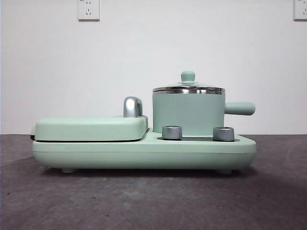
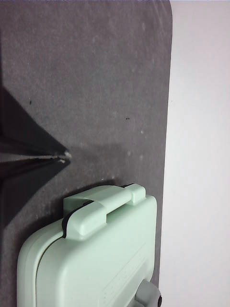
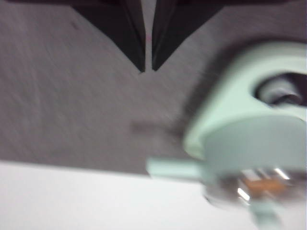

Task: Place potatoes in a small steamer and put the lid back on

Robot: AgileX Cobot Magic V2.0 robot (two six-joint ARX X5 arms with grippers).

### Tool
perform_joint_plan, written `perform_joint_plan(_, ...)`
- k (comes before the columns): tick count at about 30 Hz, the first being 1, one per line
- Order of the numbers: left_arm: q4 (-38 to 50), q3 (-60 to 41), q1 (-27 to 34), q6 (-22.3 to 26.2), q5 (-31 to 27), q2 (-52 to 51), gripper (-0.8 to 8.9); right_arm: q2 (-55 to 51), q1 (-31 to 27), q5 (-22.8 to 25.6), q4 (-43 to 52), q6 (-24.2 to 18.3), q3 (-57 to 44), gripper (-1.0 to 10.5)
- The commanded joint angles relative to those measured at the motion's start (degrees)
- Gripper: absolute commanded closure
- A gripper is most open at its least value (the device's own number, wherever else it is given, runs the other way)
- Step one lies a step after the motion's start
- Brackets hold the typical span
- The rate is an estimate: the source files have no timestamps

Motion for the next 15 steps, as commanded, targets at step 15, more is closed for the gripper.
perform_joint_plan(15, 0.66, -1.11, 0.07, 0.57, -0.11, -0.02, 8.07, -3.28, -5.79, -1.86, 0.85, -2.84, -3.52, 9.3)
